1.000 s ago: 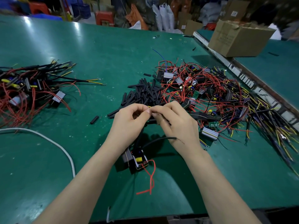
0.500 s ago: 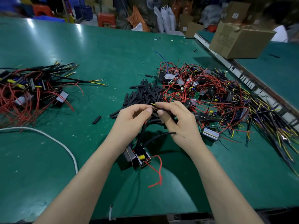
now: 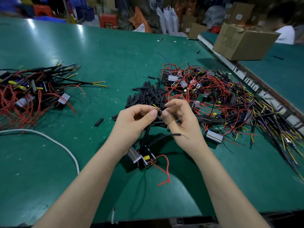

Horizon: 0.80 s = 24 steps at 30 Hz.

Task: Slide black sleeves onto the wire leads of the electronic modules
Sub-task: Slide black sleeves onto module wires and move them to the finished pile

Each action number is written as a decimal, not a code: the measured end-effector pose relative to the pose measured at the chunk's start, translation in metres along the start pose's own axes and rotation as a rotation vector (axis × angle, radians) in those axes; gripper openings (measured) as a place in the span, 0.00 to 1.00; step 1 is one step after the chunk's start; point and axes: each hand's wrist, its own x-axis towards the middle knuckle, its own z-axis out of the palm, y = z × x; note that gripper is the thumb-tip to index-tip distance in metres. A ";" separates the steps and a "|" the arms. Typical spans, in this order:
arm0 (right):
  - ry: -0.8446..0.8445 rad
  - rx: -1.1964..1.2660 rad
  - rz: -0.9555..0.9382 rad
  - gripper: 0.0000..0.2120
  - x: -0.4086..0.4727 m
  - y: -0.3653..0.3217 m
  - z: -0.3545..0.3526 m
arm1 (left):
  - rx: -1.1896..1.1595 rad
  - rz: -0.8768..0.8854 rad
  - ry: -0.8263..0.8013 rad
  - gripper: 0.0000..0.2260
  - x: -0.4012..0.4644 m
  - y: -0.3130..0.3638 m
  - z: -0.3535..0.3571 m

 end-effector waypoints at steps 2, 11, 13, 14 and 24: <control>0.005 0.045 -0.004 0.07 0.000 0.000 0.001 | -0.033 -0.015 -0.007 0.03 0.000 -0.001 0.000; 0.025 0.046 0.009 0.08 0.000 0.000 0.001 | -0.205 -0.047 -0.020 0.09 0.001 -0.003 0.002; 0.031 0.044 0.011 0.08 0.000 -0.002 0.001 | -0.212 -0.054 -0.015 0.08 0.002 -0.004 0.001; 0.031 0.042 0.014 0.08 0.000 -0.002 0.000 | -0.211 -0.057 -0.014 0.08 0.002 -0.004 0.001; -0.016 0.008 -0.020 0.12 -0.002 -0.009 0.000 | -0.057 0.002 0.004 0.02 0.000 -0.003 0.001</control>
